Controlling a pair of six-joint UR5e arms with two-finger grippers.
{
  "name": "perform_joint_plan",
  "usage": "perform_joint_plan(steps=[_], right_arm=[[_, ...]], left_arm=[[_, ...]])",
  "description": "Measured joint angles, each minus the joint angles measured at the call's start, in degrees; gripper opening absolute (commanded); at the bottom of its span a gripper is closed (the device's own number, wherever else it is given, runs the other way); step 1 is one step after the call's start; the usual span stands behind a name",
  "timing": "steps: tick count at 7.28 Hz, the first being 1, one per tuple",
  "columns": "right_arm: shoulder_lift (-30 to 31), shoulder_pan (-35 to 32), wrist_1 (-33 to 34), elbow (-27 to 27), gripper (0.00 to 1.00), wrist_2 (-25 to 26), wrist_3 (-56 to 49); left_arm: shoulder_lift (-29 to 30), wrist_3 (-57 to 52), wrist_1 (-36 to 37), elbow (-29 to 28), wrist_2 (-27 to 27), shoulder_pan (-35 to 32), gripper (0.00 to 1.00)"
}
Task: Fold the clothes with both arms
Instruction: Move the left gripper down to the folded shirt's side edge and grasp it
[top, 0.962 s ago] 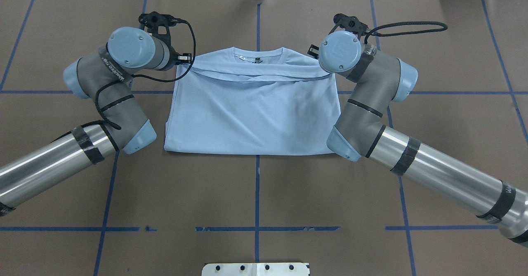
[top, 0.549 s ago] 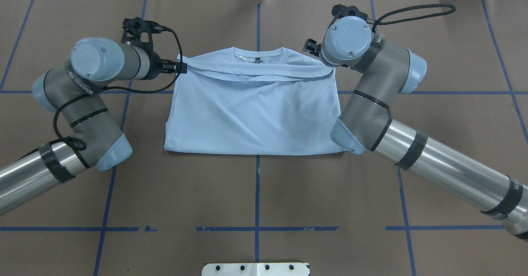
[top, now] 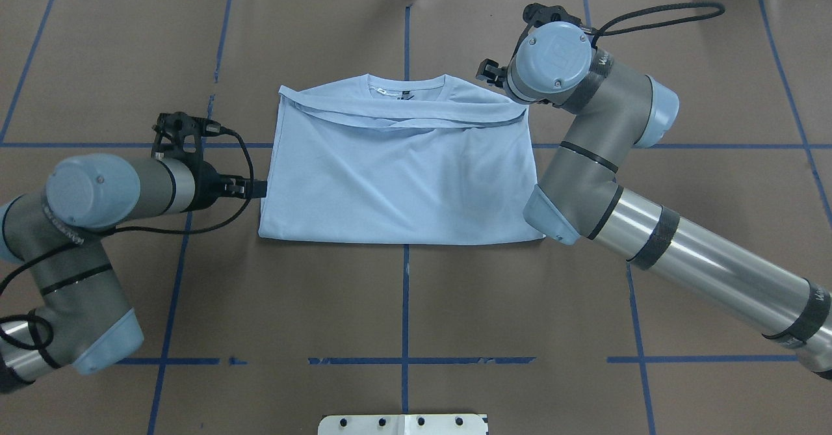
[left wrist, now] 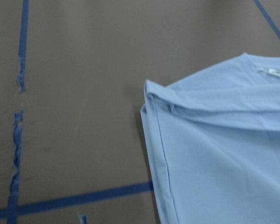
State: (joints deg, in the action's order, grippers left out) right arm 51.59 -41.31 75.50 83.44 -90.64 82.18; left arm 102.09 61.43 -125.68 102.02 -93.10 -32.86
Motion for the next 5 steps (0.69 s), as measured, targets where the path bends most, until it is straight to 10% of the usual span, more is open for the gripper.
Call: perform_joint_plan(steps=[5], right_arm=[[0.75,0.0,0.0,0.66,1.0,0.03,-0.09]], left_arm=[[-1.69,8.8,0.25,2.04,5.28,8.06,0.36]])
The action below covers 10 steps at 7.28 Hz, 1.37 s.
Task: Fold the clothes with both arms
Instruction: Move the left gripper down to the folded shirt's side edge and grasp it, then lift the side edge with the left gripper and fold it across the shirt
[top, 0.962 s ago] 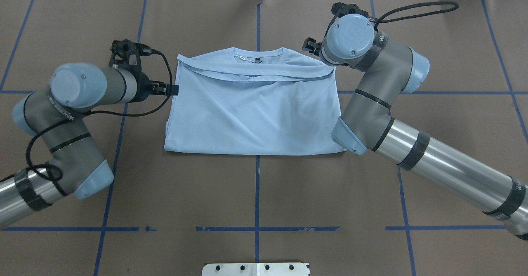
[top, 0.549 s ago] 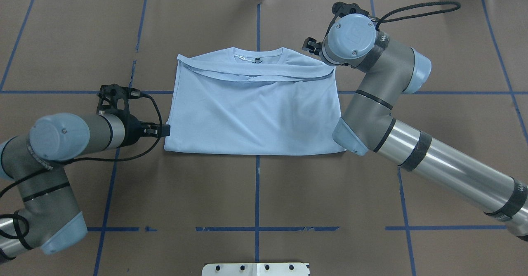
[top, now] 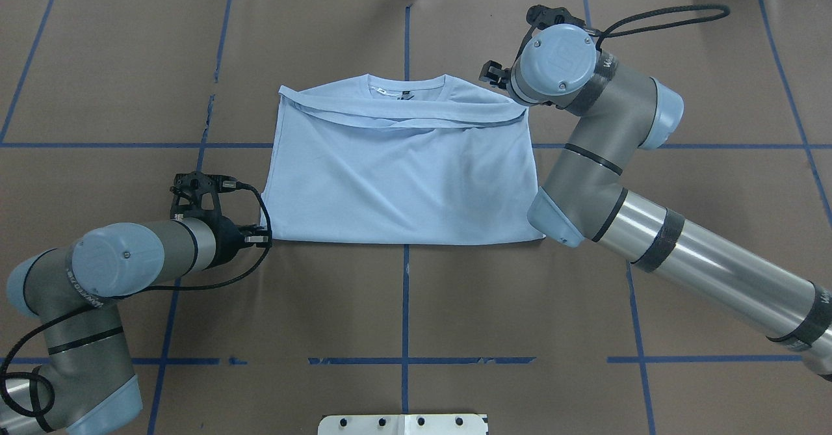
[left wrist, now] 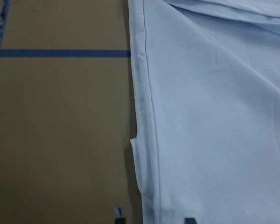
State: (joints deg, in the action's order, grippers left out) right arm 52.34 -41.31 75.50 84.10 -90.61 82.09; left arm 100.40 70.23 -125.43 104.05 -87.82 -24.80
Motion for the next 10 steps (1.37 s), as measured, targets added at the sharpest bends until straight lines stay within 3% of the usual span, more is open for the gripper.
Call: perform_joint_plan(steps=[3,4,5,10], right_arm=[[0.14,0.0,-0.02,0.01,1.0,0.08,0.0],[0.18,0.0,-0.01,0.0,1.0,0.08,-0.02],[0.26,0.0,0.0,-0.04,1.0,0.08,-0.06],[0.48,0.0,-0.05,0.08,1.0,0.25,-0.01]], left_arm=[[0.09,-0.31,0.07,-0.64,-0.07,0.13,0.37],[0.27,-0.37,0.09,-0.95,-0.07,0.19,0.27],[0.6,-0.39,0.1,-1.19,-0.07,0.23,0.0],[0.56,-1.04,0.04,-1.2,0.15,-1.19,0.0]])
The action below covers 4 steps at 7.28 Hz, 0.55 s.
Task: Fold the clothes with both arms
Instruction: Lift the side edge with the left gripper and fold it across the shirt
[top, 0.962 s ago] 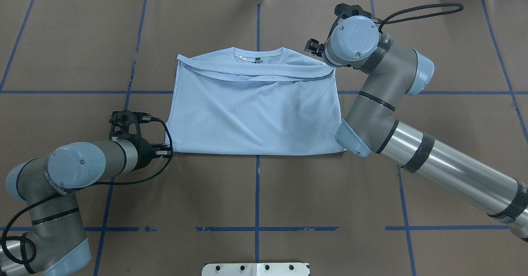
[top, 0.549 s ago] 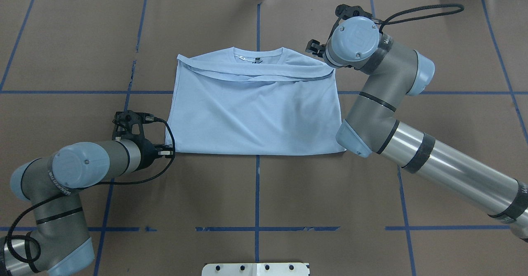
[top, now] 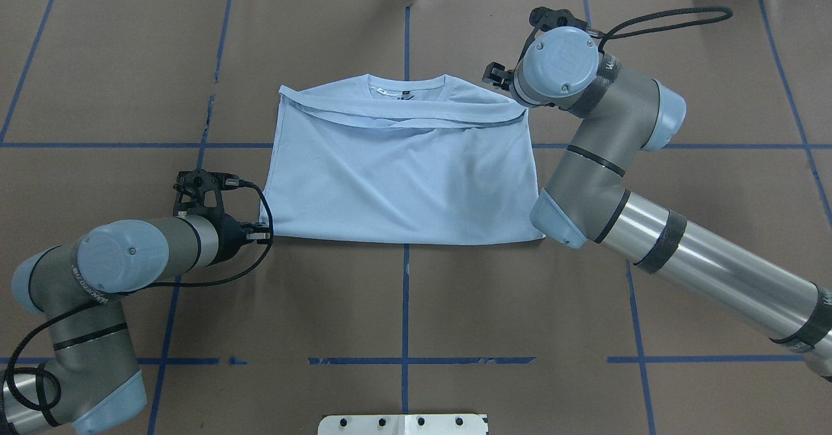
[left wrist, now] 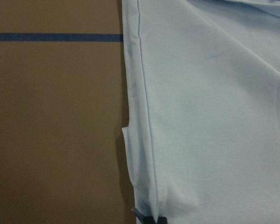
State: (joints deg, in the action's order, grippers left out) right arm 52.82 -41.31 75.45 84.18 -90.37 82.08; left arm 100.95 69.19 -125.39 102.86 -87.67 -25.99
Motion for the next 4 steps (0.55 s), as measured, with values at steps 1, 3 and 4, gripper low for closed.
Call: perform_joint_plan(steps=[1,3,4], right_arm=[[-0.01,0.0,-0.02,0.02,1.0,0.01,0.0],[-0.07,0.06,-0.04,0.02,1.0,0.01,0.03],[-0.06,0.07,-0.04,0.02,1.0,0.02,0.04]], left_arm=[[0.01,-2.71,0.01,-0.89,0.03,-2.31,0.0],[2.16,-11.13,-0.32,-6.06,-0.08,-9.34,0.0],[6.05,-14.53,-0.43,-11.02,-0.14,-13.15,0.0]])
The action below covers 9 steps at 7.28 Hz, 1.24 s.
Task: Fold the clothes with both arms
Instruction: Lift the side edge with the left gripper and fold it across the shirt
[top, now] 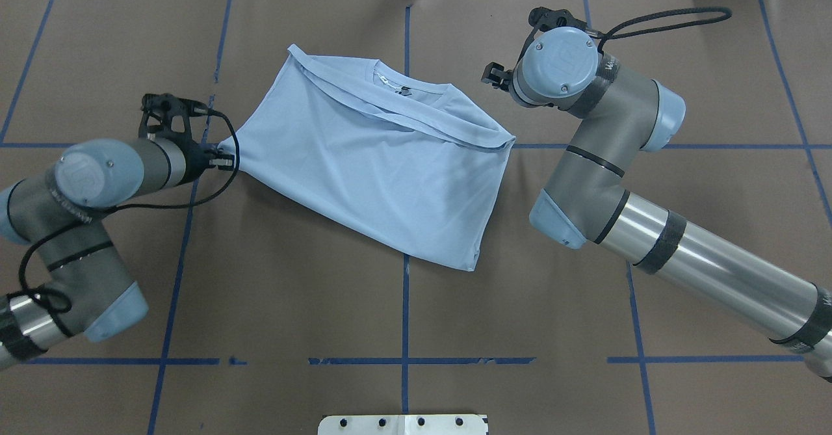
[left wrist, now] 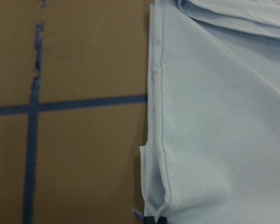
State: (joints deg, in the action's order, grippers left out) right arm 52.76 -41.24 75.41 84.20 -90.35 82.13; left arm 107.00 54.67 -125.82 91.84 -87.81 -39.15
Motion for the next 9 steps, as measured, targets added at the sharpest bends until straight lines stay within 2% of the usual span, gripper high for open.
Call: perform_joint_plan(steps=[2,4,5,6,8,9], right_arm=[[0.08,-0.01,-0.77,0.2,1.0,-0.11,-0.01],[0.14,0.0,-1.39,0.66,1.0,-0.17,0.04],[0.15,0.01,-1.46,1.39,1.0,-0.17,0.07],[0.02,0.16,-1.89,2.14,1.0,-0.1,0.28],[-0.14,2.07,-7.29,2.12,0.98,2.12,0.69],[-0.19,4.01,-10.06,1.82,0.93,5.71,0.76]], left_arm=[[11.22,-4.85,-1.0,-14.23,-0.18,-6.15,0.0],[20.65,-10.98,-6.85,-29.9,-0.23,-10.59,0.0],[23.6,-13.43,-8.74,-34.91,-0.2,-11.89,0.24],[24.79,-14.54,-9.81,-37.0,-0.36,-12.5,0.99],[22.9,-14.95,-11.62,-33.81,-1.51,-12.85,1.0],[21.13,-14.88,-12.05,-30.61,-3.26,-12.9,1.0]])
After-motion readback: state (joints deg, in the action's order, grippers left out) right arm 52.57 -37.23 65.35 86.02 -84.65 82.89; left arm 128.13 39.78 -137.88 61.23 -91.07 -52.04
